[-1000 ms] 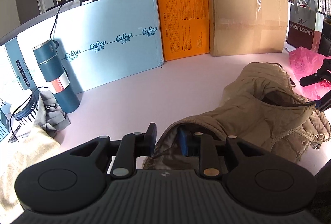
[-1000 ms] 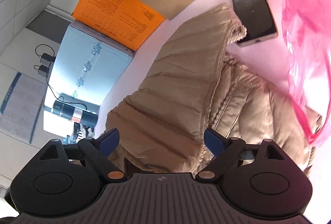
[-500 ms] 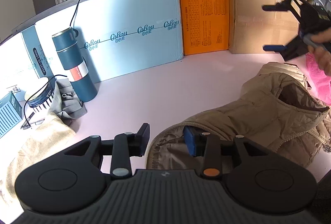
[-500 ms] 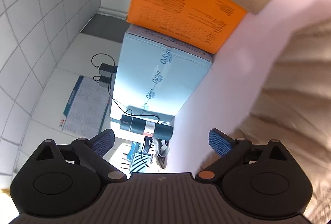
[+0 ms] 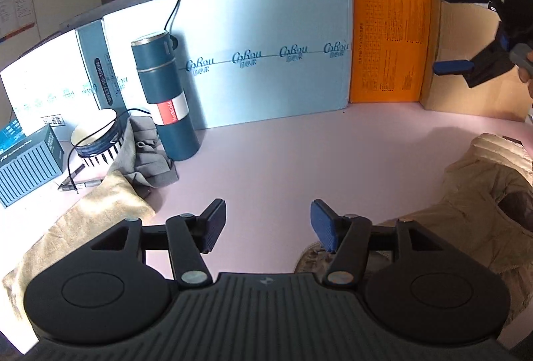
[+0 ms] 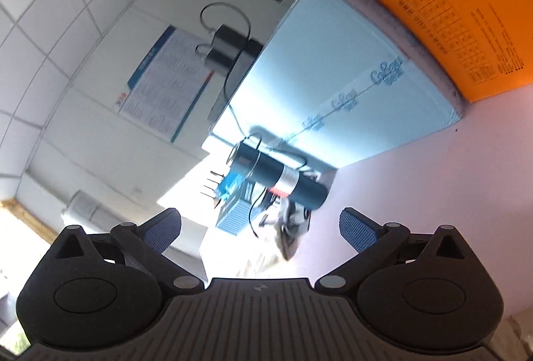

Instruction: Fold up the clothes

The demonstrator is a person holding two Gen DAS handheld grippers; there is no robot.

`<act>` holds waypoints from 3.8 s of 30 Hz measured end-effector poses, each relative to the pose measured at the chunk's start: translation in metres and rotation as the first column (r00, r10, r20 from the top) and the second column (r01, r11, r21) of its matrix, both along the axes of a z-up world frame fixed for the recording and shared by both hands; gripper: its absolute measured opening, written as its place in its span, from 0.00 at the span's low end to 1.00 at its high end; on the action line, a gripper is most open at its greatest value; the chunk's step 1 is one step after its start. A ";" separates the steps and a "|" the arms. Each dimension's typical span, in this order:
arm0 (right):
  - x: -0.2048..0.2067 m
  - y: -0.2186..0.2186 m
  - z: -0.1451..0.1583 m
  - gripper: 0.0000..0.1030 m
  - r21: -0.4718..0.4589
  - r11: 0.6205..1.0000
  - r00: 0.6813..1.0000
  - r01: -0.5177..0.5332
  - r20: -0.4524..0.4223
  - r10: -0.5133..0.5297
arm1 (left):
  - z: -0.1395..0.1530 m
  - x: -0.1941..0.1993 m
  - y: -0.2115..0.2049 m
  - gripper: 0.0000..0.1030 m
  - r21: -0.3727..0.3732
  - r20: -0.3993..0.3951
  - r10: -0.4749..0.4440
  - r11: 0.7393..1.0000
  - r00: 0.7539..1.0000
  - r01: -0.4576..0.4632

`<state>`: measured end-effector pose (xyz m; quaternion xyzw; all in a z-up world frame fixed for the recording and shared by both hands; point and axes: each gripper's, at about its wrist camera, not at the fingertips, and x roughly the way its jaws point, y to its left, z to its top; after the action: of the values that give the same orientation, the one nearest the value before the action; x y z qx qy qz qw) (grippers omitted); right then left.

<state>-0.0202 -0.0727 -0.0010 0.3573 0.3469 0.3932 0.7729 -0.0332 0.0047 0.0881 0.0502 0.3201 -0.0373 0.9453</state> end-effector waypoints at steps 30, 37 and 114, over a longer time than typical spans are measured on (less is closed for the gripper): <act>-0.200 -0.069 -0.112 1.00 -0.100 0.974 0.974 0.204 -0.078 -0.212 | -0.019 -0.027 -0.037 0.75 0.053 -0.126 -0.316 0.945 0.940 0.324; -0.130 -0.035 -0.057 1.00 -0.070 0.995 0.994 0.074 0.082 -0.068 | -0.018 -0.029 -0.029 0.75 0.010 -0.125 -0.274 0.961 0.953 0.278; 0.015 0.143 -0.077 0.12 -0.131 0.980 0.989 -0.149 -0.013 0.149 | -0.003 -0.060 -0.046 0.79 -0.011 -0.005 -0.206 0.978 0.979 0.206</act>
<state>-0.0056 0.0701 -0.0776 0.2794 0.3992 0.4258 0.7624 -0.0929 -0.0410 0.0847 0.0779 0.3157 -0.1369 0.9357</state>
